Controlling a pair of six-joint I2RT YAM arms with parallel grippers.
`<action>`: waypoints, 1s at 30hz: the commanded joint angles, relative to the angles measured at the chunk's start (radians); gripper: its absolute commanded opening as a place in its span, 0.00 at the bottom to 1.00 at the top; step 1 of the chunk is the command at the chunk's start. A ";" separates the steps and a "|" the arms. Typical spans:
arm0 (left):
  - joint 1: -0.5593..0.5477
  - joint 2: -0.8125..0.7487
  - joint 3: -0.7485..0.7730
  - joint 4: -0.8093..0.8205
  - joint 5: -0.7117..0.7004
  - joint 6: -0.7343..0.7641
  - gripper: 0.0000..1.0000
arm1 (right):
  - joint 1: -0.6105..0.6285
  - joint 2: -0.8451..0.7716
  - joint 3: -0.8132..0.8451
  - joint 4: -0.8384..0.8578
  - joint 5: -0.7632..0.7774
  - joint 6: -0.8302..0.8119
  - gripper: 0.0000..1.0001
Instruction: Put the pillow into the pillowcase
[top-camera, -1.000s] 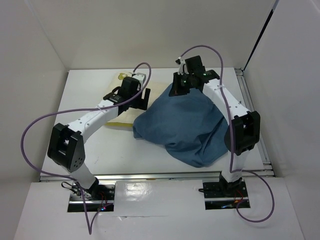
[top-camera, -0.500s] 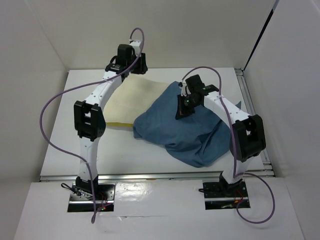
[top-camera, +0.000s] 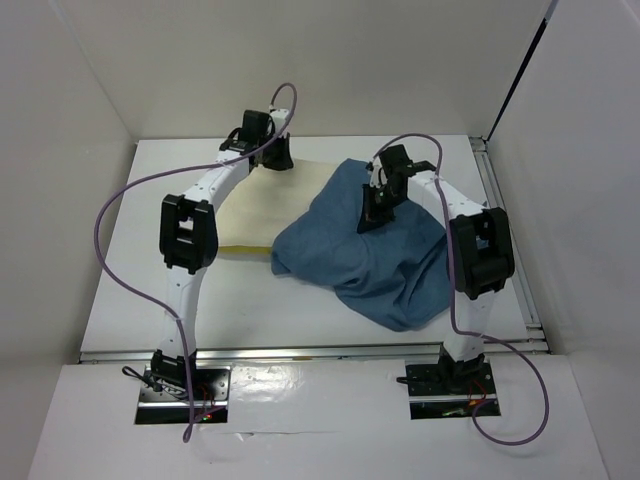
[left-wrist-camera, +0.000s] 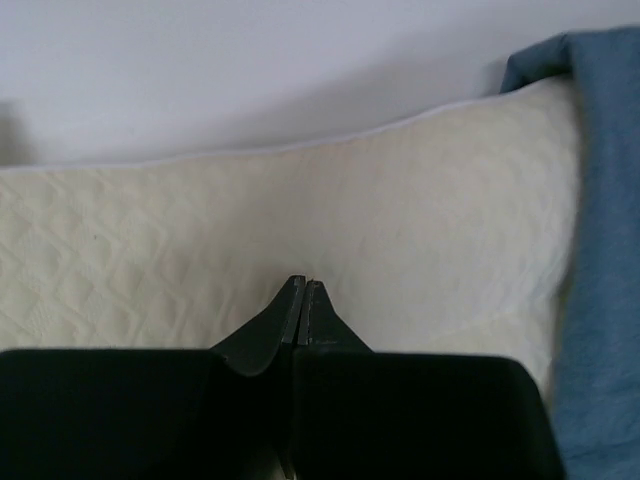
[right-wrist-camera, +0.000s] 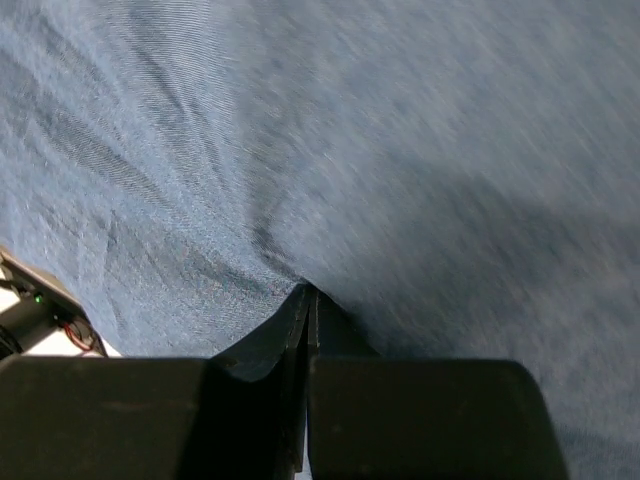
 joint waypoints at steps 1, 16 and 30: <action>0.038 0.001 -0.037 -0.015 0.046 -0.005 0.00 | -0.045 0.038 0.035 -0.002 0.070 -0.030 0.00; 0.038 -0.236 -0.430 -0.130 0.174 0.017 0.00 | -0.131 0.158 0.196 0.067 0.169 -0.050 0.00; 0.053 -0.520 -0.588 -0.163 0.285 -0.061 0.61 | -0.101 0.149 0.198 0.055 0.169 -0.089 0.00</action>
